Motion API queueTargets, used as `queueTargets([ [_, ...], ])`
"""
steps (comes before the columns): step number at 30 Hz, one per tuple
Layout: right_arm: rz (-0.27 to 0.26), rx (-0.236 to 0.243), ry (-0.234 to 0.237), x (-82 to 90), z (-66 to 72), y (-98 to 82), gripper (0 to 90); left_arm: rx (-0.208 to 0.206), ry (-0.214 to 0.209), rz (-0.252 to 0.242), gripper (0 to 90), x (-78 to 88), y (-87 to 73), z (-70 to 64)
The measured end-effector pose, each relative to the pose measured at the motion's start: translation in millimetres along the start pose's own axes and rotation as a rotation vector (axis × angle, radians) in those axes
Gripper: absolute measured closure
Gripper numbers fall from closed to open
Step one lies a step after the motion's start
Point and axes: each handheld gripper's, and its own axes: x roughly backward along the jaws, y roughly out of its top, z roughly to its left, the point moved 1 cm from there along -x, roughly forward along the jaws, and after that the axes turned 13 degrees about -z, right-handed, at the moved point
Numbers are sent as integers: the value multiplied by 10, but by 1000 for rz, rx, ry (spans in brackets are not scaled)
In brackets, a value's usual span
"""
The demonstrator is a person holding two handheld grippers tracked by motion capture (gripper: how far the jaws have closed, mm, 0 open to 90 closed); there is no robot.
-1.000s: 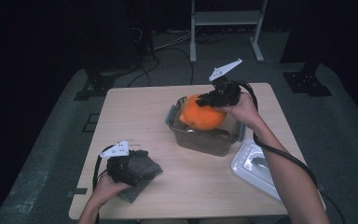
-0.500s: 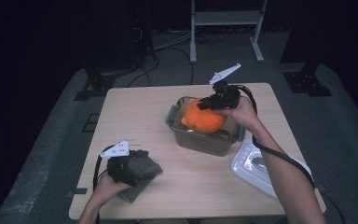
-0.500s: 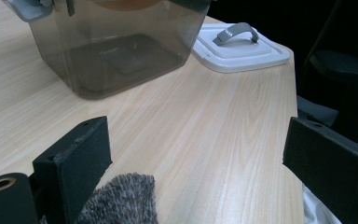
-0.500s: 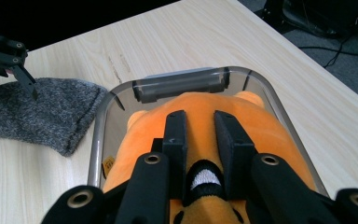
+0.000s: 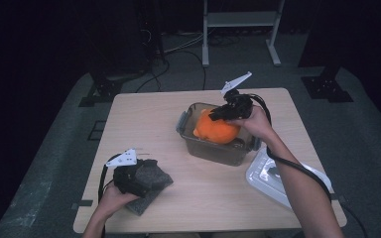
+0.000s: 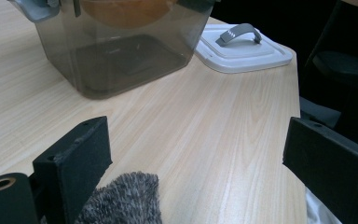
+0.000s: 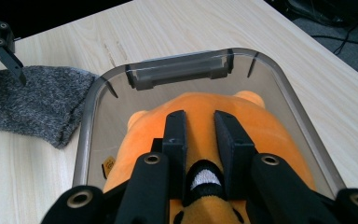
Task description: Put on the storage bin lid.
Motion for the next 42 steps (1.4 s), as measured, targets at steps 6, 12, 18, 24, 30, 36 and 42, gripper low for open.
queueTargets([
  [6,20,0,4,-86,12,-22,743,2,1,-5,68,8,4,2],
  [12,46,5,13,-195,22,-73,742,-1,0,-1,68,10,5,4],
  [18,59,-7,19,-237,10,-93,740,1,1,-1,68,13,3,10],
  [24,61,-14,29,-249,8,-109,736,2,-1,-2,68,5,3,3],
  [30,85,-19,30,-286,5,-147,724,1,1,-4,68,14,5,2],
  [36,95,-25,29,-296,-4,-163,710,-1,-4,1,68,5,3,2],
  [42,133,-13,28,-343,10,-182,695,2,0,-3,68,12,2,4],
])
